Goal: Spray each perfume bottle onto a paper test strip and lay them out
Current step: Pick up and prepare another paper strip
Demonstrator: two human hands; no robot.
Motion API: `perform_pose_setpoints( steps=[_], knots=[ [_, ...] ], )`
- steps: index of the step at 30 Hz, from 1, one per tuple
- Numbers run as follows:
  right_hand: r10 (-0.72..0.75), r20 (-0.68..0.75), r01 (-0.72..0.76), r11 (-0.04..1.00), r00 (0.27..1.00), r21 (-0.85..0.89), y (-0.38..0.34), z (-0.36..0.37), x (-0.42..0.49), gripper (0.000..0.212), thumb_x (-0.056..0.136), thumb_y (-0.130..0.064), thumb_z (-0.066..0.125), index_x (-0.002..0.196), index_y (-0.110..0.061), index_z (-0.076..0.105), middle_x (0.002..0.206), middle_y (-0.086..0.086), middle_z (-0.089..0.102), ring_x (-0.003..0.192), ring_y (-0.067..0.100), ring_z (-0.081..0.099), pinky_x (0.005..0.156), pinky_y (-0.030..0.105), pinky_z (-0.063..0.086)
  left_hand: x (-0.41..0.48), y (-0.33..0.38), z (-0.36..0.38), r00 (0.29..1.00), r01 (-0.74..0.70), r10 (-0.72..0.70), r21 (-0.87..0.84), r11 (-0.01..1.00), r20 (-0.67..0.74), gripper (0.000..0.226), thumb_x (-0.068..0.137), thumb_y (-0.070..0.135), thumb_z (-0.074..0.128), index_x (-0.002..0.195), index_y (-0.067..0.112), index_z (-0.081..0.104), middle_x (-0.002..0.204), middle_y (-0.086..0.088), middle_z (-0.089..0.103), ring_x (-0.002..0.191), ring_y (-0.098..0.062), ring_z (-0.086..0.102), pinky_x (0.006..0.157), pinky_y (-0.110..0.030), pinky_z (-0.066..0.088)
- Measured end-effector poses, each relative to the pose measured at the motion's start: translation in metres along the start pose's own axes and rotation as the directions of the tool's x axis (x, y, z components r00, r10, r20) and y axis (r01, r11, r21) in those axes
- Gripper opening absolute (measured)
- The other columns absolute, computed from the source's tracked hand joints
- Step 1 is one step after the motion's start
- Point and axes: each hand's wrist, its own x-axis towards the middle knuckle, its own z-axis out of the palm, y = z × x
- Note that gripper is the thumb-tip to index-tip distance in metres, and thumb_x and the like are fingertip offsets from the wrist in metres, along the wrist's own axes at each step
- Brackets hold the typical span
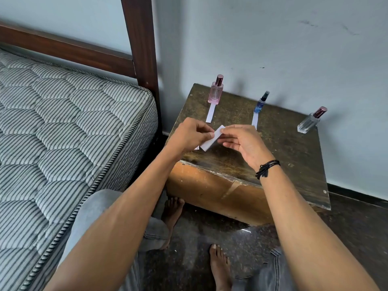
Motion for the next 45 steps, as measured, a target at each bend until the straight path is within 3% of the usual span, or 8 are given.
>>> perform_pose_setpoints(
  steps=[4,8,15,18,25,33,39,45],
  knots=[
    [-0.011,0.026,0.011,1.0,1.0,0.011,0.0,-0.009,-0.001,0.021,0.088,-0.003,0.076,0.109,0.001,0.074,0.095,0.017,0.079,0.082,0.025,0.075,0.071,0.025,0.061,0.001,0.005,0.011,0.999,0.036,-0.037,-0.05,0.998,-0.006,0.002,0.085,0.015,0.078,0.085,0.013,0.078,0.059,0.011,0.064,0.053,-0.003,0.058,0.061,-0.027,0.051],
    [-0.12,0.114,0.126,0.991,0.986,-0.045,-0.001,-0.019,-0.004,0.038,0.082,0.005,0.078,0.117,-0.011,0.074,0.104,0.014,0.077,0.091,0.025,0.075,0.083,0.033,0.062,0.002,0.011,0.019,0.997,0.064,-0.065,-0.045,0.997,-0.041,0.006,0.086,0.013,0.076,0.091,0.01,0.077,0.062,0.006,0.065,0.043,0.002,0.054,0.053,-0.017,0.044],
    [-0.161,-0.128,0.149,0.984,0.979,-0.095,0.001,-0.035,0.001,0.012,0.087,-0.006,0.079,0.099,-0.006,0.078,0.094,0.012,0.079,0.08,0.019,0.074,0.071,0.026,0.06,-0.003,0.015,0.041,0.999,0.037,-0.037,-0.041,0.998,0.005,0.016,0.083,0.013,0.078,0.099,0.015,0.074,0.079,-0.001,0.075,0.072,-0.012,0.071,0.081,-0.037,0.061],
    [-0.118,-0.181,0.098,0.989,0.976,-0.114,0.001,-0.043,0.004,0.008,0.088,-0.013,0.08,0.095,-0.008,0.079,0.091,0.01,0.08,0.077,0.017,0.073,0.069,0.025,0.059,-0.004,0.017,0.052,1.0,0.006,-0.006,0.009,1.0,0.022,0.023,0.082,0.018,0.079,0.102,0.023,0.071,0.079,0.0,0.074,0.079,-0.015,0.072,0.082,-0.041,0.06],
    [-0.103,-0.229,0.02,0.941,0.968,-0.339,0.003,-0.063,0.005,0.013,0.088,-0.02,0.08,0.091,-0.007,0.079,0.08,0.004,0.075,0.067,0.01,0.064,0.059,0.018,0.053,-0.011,0.034,0.081,0.998,-0.04,0.034,0.122,0.992,0.05,0.026,0.079,0.017,0.077,0.096,0.03,0.062,0.074,0.011,0.07,0.081,-0.009,0.067,0.08,-0.031,0.054],
    [-0.109,-0.228,-0.023,0.859,0.968,-0.511,0.011,-0.089,0.007,0.006,0.083,-0.018,0.084,0.079,-0.015,0.08,0.08,-0.002,0.075,0.068,0.011,0.059,0.063,0.025,0.05,-0.014,0.042,0.102,0.992,-0.058,0.03,0.246,0.968,0.119,0.016,0.082,0.016,0.076,0.097,0.022,0.072,0.087,0.006,0.073,0.09,-0.013,0.068,0.085,-0.031,0.054],
    [-0.147,-0.252,-0.016,0.835,0.957,-0.55,0.018,-0.097,0.014,0.012,0.077,-0.022,0.089,0.07,-0.024,0.08,0.082,-0.006,0.078,0.09,0.015,0.071,0.092,0.046,0.059,-0.019,0.043,0.116,0.982,-0.146,0.079,0.417,0.897,0.174,0.016,0.087,0.023,0.07,0.103,0.024,0.074,0.099,0.001,0.074,0.097,-0.021,0.067,0.087,-0.037,0.054],
    [-0.192,-0.265,-0.018,0.779,0.945,-0.626,0.02,-0.099,0.014,0.012,0.079,-0.024,0.088,0.073,-0.023,0.079,0.078,-0.013,0.076,0.087,0.01,0.071,0.088,0.043,0.059,-0.017,0.044,0.121,0.981,-0.158,0.084,0.47,0.868,0.175,0.017,0.087,0.026,0.069,0.104,0.028,0.073,0.107,0.001,0.072,0.1,-0.023,0.066,0.086,-0.039,0.055]
  ],
)
